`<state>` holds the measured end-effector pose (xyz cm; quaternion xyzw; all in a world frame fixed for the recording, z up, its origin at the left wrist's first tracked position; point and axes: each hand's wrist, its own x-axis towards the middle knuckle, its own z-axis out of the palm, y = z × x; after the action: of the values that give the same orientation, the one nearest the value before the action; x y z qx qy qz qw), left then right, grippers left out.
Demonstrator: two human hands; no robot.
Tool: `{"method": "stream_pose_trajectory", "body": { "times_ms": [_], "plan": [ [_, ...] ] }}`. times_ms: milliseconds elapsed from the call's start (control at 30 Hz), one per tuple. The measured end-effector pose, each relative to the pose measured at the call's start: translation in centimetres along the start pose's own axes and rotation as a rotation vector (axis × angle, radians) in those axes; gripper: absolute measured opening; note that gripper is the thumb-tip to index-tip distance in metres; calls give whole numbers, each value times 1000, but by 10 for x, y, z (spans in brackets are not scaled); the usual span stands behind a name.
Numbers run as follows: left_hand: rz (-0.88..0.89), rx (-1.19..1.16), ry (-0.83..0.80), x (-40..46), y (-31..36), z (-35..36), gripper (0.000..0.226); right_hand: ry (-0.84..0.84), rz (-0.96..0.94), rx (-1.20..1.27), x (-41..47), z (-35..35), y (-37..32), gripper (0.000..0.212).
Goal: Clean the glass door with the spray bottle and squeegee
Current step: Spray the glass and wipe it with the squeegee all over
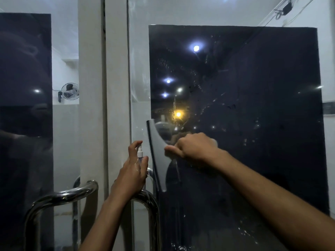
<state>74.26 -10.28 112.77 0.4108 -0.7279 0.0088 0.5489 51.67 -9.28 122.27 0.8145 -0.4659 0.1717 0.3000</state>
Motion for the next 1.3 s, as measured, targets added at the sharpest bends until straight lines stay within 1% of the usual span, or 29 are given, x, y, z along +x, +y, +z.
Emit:
{"method": "stream_pose_trajectory", "body": {
  "times_ms": [67,100,167,233,300,367,467,533,667,767,800,867,1000,1134,1234,1300],
  "plan": [
    [1,-4,-2,0,0,0,49,5,-53,-64,12,7,-19,69],
    [0,-2,-4,0,1,0,49,-9,-46,-86,16,10,-23,67],
    [6,9,-1,1,1,-1,49,-88,37,-73,17,13,-18,67],
    [23,33,-10,2,1,-1,48,-172,158,5,8,15,-2,66],
    [21,55,-23,1,1,-1,47,-189,247,56,-7,17,17,65],
    [17,65,-34,2,1,-1,47,-164,306,65,-22,17,33,70],
    [9,57,-52,1,2,-2,47,-95,342,-1,-40,13,48,77],
    [5,54,-60,0,3,-2,47,-26,323,-40,-45,11,48,79],
    [-25,41,-83,0,4,-2,48,70,252,10,-36,2,25,79],
    [-36,41,-109,1,4,-3,48,75,164,-13,-17,-1,-2,68],
    [-36,43,-112,1,5,-2,48,71,156,-30,-11,-2,-6,65],
    [-42,54,-126,2,5,-3,49,27,200,-16,-4,0,-6,63],
    [-44,83,-141,2,7,-4,48,-38,361,32,-19,12,41,72],
    [-49,94,-160,1,9,-4,48,-71,464,29,-52,21,89,74],
    [-36,96,-163,0,10,-4,49,-50,502,-1,-63,18,101,79],
    [-30,71,-173,0,10,-5,49,-11,473,8,-69,14,96,84]
  ]
}}
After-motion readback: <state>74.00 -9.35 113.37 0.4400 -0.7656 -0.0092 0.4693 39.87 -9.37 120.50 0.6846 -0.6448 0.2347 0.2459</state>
